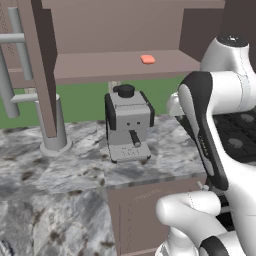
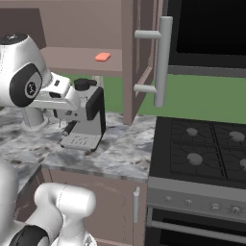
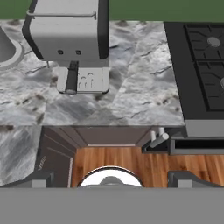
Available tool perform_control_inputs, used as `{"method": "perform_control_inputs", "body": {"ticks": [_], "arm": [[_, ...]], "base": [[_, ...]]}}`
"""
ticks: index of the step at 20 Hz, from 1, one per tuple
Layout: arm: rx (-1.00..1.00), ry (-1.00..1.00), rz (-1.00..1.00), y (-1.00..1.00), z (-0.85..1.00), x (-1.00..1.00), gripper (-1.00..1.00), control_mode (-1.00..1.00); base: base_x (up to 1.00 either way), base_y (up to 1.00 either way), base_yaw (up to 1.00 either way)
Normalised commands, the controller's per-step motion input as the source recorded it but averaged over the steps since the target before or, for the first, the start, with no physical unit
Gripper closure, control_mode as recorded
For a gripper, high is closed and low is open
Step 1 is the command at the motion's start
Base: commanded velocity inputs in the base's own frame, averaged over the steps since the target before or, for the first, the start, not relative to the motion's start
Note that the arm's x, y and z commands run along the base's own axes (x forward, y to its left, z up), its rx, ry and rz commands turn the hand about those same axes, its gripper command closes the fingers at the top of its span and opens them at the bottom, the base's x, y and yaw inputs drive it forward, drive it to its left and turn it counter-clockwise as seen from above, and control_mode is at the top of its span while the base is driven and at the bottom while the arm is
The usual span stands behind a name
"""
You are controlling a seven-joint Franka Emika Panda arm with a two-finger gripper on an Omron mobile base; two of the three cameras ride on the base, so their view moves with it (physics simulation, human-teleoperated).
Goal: Pick up the dish brush and bar soap from the sink, and place them back in the cabinet, and close the cabinet doors.
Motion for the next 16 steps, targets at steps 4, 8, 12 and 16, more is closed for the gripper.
{"method": "perform_control_inputs", "body": {"ticks": [4,8,12,16], "arm": [[0.0,0.03,0.0,0.0,-0.03,-0.21,-1.0,-1.0],[0.0,0.0,0.0,0.0,0.0,-0.23,-1.0,-1.0],[0.0,0.0,0.0,0.0,-0.04,-0.19,-1.0,-1.0],[0.0,0.0,0.0,0.0,-0.02,-0.1,-1.0,1.0]], "base": [[0.0,0.0,0.0],[0.0,0.0,0.0],[0.0,0.0,0.0],[-0.1,0.0,0.0]]}}
